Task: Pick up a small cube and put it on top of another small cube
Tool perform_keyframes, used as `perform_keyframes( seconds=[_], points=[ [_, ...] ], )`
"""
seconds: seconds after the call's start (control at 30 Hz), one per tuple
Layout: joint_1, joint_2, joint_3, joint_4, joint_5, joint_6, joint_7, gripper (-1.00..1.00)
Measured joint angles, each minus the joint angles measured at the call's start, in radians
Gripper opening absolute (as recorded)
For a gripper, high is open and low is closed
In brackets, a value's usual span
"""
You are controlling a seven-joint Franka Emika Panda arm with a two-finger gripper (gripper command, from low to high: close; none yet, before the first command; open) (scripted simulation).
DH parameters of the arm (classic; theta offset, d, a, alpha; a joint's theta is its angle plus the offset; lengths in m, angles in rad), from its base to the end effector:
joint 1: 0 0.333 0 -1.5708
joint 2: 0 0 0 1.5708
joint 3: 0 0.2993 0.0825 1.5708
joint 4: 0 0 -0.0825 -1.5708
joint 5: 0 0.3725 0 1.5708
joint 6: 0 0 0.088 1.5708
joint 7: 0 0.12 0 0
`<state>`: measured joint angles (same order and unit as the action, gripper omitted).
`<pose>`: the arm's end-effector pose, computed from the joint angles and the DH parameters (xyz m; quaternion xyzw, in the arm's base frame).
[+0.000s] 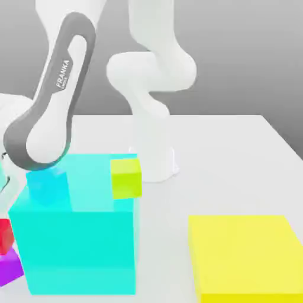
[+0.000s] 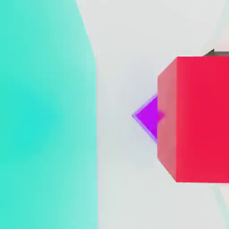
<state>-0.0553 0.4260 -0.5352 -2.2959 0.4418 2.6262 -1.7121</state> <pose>0.4125 -0.3036 0.1690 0.9265 0.3762 0.0001 0.0001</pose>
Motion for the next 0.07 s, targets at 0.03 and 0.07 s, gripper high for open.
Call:
perform_keyframes(
  seconds=[0.03,0.07],
  points=[
    [0.000,0.000,0.000,0.000,0.000,0.000,0.000,1.00],
    [0.000,0.000,0.000,0.000,0.000,0.000,0.000,1.00]
  ],
)
